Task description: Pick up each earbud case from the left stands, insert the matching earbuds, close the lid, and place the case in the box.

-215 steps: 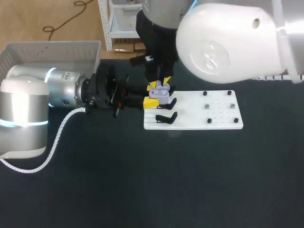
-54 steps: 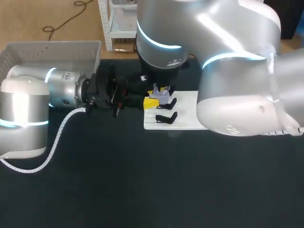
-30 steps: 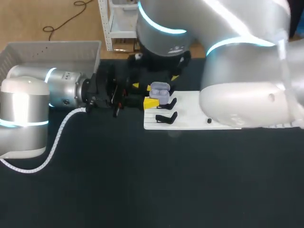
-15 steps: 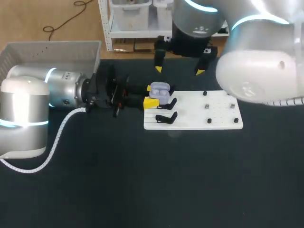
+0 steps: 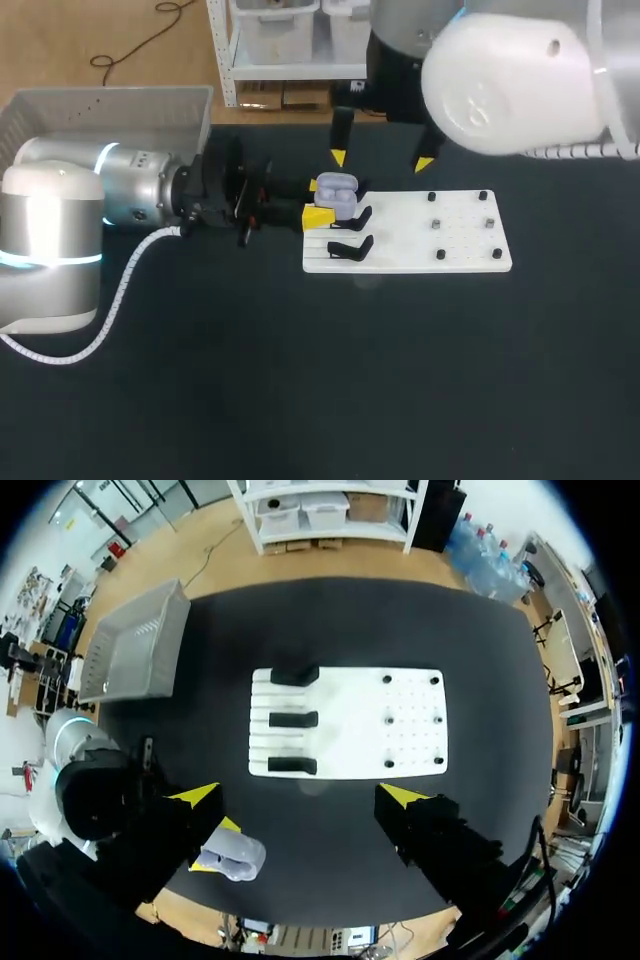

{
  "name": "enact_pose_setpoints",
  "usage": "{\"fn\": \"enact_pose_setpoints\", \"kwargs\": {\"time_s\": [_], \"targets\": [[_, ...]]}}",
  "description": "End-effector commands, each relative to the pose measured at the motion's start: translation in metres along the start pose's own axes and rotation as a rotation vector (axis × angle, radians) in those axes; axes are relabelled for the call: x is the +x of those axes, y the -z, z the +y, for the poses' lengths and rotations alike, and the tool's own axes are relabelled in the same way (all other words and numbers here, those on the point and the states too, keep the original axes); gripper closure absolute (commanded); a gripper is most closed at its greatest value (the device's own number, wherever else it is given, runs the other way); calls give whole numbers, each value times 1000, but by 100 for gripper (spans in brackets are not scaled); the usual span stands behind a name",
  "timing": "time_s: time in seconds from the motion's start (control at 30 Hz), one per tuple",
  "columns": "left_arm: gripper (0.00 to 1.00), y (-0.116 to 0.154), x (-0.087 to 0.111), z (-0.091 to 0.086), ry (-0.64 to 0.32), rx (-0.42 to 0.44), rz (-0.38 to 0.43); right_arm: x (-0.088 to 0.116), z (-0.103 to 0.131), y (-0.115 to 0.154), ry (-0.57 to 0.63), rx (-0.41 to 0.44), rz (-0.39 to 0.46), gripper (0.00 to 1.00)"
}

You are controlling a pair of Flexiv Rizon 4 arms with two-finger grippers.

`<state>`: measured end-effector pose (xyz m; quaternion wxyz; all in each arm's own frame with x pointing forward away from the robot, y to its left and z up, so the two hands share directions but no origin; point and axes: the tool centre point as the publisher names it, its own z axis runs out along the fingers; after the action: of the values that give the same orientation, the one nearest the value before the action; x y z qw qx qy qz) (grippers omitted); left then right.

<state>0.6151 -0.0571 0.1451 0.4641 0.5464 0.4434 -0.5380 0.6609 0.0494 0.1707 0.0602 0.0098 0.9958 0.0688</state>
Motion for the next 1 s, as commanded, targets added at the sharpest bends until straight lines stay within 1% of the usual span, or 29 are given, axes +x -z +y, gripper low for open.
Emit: {"fn": "enact_pose_setpoints", "kwargs": {"time_s": [0.03,0.1,0.43,0.6,0.63,0.7,0.77,0.8,0.83,0.87,0.93,1.0], "targets": [[100,0,0,1,0,2,1,1,2,2,11,1,60,0],[100,0,0,1,0,2,1,4,1,1,15,-10,85,0],[100,0,0,1,0,2,1,19,5,0,42,-22,128,0],[100,0,0,1,0,2,1,23,6,0,47,-29,136,0],[100,0,0,1,0,2,1,24,6,1,48,-26,121,0],[100,0,0,1,0,2,1,23,6,3,45,-36,121,0],[100,0,0,1,0,2,1,23,4,8,41,-34,64,0],[100,0,0,1,0,2,1,24,4,11,44,-41,23,0],[100,0,0,1,0,2,1,25,4,17,52,-52,-36,0],[100,0,0,1,0,2,1,26,4,21,58,-57,-62,0],[100,0,0,1,0,2,1,32,5,34,91,-79,-163,0],[100,0,0,1,0,2,1,37,7,44,130,-81,-229,0]]}}
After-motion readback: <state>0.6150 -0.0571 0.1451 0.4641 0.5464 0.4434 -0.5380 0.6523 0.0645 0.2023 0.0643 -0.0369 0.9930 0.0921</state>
